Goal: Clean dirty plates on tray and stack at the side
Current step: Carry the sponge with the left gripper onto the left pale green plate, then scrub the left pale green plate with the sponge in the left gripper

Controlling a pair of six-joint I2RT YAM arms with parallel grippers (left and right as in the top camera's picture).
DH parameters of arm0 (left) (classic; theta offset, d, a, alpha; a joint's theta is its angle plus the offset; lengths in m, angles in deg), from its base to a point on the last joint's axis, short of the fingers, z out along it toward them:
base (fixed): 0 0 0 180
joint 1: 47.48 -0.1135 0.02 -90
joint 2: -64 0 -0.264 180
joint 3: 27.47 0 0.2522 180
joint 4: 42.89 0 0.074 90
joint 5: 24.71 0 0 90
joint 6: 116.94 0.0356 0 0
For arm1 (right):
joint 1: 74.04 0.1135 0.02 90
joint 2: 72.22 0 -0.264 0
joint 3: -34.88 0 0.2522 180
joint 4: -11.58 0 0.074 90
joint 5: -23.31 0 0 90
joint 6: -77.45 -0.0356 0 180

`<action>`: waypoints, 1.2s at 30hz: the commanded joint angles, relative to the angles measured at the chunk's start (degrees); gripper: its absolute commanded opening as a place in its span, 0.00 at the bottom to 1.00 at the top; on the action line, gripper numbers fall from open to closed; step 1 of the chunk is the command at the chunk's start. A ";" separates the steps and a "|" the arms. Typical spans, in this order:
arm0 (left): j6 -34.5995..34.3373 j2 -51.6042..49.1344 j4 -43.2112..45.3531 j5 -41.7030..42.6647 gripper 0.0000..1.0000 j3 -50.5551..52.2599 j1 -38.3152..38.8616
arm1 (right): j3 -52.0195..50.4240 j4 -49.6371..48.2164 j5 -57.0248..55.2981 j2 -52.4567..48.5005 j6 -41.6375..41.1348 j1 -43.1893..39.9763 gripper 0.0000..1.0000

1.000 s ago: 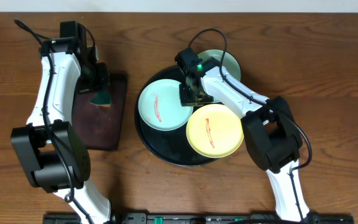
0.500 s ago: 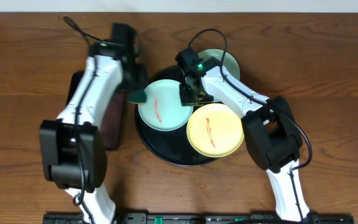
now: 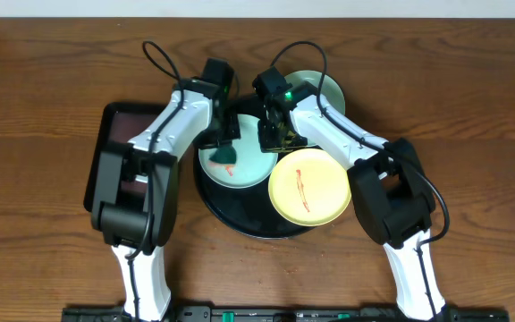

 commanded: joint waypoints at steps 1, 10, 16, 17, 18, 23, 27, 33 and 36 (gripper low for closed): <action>-3.50 -1.16 -2.91 1.09 0.07 0.55 0.81 | -0.46 0.28 1.66 -1.75 1.31 1.03 0.01; 8.63 -1.16 -6.38 22.38 0.07 0.55 0.85 | -0.46 0.07 2.75 -1.75 1.97 1.03 0.01; 6.54 -1.16 -1.99 15.69 0.07 0.55 0.42 | -0.46 0.07 2.97 -1.75 1.97 1.03 0.01; 4.74 -1.16 -0.74 11.32 0.07 0.55 0.24 | -0.46 0.07 2.97 -1.75 1.99 1.03 0.01; 2.93 -1.16 0.24 7.15 0.07 0.55 0.11 | -0.46 0.07 2.97 -1.75 1.97 1.03 0.01; -2.58 -1.16 4.92 -12.31 0.07 0.55 0.00 | -0.46 0.07 2.97 -1.75 1.97 1.03 0.01; -2.64 -1.16 4.02 -14.08 0.08 0.55 0.02 | -0.46 0.07 2.97 -1.75 1.99 1.03 0.01; 0.20 -1.16 -4.59 -4.48 0.07 0.55 1.36 | -0.46 -0.20 2.97 -1.75 1.97 1.03 0.01; 7.74 -1.16 -6.75 1.57 0.07 0.61 2.12 | -0.46 -0.13 2.95 -1.75 1.99 0.96 0.01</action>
